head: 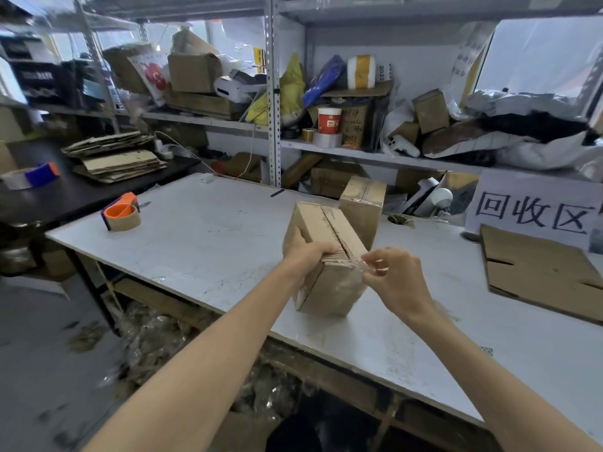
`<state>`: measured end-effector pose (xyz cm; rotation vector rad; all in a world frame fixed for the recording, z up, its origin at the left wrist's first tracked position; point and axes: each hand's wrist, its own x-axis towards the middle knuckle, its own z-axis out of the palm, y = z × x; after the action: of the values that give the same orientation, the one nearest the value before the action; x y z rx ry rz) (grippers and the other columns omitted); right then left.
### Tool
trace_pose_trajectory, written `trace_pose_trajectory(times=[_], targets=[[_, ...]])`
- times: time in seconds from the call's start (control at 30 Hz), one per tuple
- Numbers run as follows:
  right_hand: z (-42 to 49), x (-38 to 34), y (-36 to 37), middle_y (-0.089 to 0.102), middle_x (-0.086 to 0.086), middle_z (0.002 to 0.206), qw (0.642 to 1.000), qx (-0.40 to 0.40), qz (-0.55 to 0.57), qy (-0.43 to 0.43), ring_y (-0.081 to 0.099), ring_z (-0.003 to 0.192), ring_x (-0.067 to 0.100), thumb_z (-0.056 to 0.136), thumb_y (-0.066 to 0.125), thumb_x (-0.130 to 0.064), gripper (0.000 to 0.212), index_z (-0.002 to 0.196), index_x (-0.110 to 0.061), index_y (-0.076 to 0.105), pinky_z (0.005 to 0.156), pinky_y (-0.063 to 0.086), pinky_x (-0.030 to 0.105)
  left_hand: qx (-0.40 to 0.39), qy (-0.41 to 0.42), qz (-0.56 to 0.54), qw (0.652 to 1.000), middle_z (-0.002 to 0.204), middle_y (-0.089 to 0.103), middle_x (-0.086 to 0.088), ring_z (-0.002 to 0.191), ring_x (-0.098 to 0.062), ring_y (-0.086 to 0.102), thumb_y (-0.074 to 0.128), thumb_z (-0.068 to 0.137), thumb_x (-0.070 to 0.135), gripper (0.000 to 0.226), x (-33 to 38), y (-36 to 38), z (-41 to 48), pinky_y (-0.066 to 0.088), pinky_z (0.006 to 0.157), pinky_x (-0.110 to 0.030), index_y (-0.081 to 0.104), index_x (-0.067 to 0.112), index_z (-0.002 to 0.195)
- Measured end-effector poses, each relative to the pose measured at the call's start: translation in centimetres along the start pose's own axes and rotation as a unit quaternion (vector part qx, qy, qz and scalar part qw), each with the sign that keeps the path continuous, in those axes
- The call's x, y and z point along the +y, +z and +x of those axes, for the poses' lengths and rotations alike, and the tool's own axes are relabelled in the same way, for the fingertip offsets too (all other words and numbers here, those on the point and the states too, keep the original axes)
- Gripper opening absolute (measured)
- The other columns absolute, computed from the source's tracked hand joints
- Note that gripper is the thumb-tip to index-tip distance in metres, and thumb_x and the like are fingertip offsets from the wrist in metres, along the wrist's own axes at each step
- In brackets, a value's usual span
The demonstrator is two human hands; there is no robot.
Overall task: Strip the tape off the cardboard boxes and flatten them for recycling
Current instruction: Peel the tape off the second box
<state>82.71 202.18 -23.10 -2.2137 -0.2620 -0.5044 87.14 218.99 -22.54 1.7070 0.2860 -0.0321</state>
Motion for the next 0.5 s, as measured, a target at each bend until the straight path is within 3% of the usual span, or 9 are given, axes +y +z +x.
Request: trace_pose_trajectory(times=[0.03, 0.1, 0.17, 0.27, 0.37, 0.43, 0.5], targets=[[0.0, 0.0, -0.5, 0.069, -0.001, 0.075, 1.000, -0.008, 0.022, 0.003, 0.065, 0.067, 0.004, 0.071, 0.072, 0.006, 0.022, 0.085, -0.010, 0.076, 0.067, 0.057, 0.022, -0.003, -0.007, -0.012, 1.000, 0.142, 0.053, -0.009, 0.118, -0.024, 0.057, 0.079, 0.079, 0.018, 0.079, -0.1, -0.2, 0.0, 0.051, 0.090, -0.043, 0.038, 0.014, 0.146], [0.1, 0.6, -1.6, 0.072, -0.001, 0.072, 0.998, -0.018, 0.051, 0.012, 0.066, 0.064, 0.005, 0.069, 0.072, 0.007, 0.023, 0.081, -0.012, 0.076, 0.064, 0.057, 0.020, -0.017, -0.019, -0.012, 1.000, 0.129, 0.063, -0.008, 0.091, -0.015, 0.061, 0.072, 0.085, 0.009, 0.056, -0.2, -0.7, 0.0, 0.048, 0.063, -0.033, 0.050, 0.012, 0.136], [0.1, 1.6, -2.9, 0.073, 0.002, 0.070, 0.996, -0.030, 0.073, 0.036, 0.068, 0.066, 0.015, 0.071, 0.073, 0.004, 0.021, 0.080, -0.015, 0.077, 0.065, 0.056, 0.024, -0.025, -0.018, -0.006, 1.000, 0.122, 0.066, -0.009, 0.083, -0.015, 0.060, 0.066, 0.088, 0.005, 0.042, -0.5, -1.1, 0.2, 0.051, 0.063, -0.035, 0.056, 0.012, 0.128], [0.1, 2.7, -4.1, 0.074, 0.005, 0.071, 0.992, -0.018, 0.104, 0.075, 0.071, 0.072, 0.021, 0.071, 0.075, 0.001, 0.019, 0.081, -0.015, 0.077, 0.073, 0.057, 0.032, -0.033, -0.008, 0.013, 0.999, 0.122, 0.064, -0.010, 0.091, -0.020, 0.061, 0.063, 0.091, 0.003, 0.044, 0.0, -0.6, 0.4, 0.051, 0.069, -0.036, 0.050, 0.011, 0.133], [0.0, 3.4, -4.4, 0.074, 0.001, 0.070, 0.994, 0.035, 0.069, 0.083, 0.071, 0.069, 0.015, 0.068, 0.075, 0.001, 0.021, 0.079, -0.016, 0.077, 0.069, 0.056, 0.024, -0.037, 0.000, 0.032, 0.999, 0.128, 0.060, -0.014, 0.107, -0.029, 0.060, 0.061, 0.092, 0.001, 0.051, 0.3, 0.5, 0.4, 0.049, 0.077, -0.036, 0.042, 0.010, 0.138], [-0.3, 3.9, -4.7, 0.072, -0.006, 0.066, 0.995, 0.063, 0.031, 0.076, 0.067, 0.064, 0.004, 0.067, 0.076, 0.000, 0.021, 0.079, -0.016, 0.077, 0.062, 0.052, 0.012, -0.050, 0.003, 0.027, 0.998, 0.123, 0.061, -0.012, 0.091, -0.021, 0.060, 0.059, 0.094, 0.001, 0.049, 0.1, 0.9, 0.5, 0.048, 0.062, -0.031, 0.042, 0.012, 0.138], [-0.5, 4.5, -4.8, 0.070, -0.007, 0.065, 0.995, 0.085, 0.003, 0.061, 0.066, 0.062, 0.001, 0.066, 0.075, 0.000, 0.019, 0.080, -0.013, 0.078, 0.060, 0.050, 0.009, -0.055, 0.005, 0.014, 0.998, 0.120, 0.061, -0.010, 0.080, -0.015, 0.057, 0.058, 0.094, 0.001, 0.048, -0.2, 1.1, 0.6, 0.042, 0.051, -0.027, 0.042, 0.014, 0.138]])
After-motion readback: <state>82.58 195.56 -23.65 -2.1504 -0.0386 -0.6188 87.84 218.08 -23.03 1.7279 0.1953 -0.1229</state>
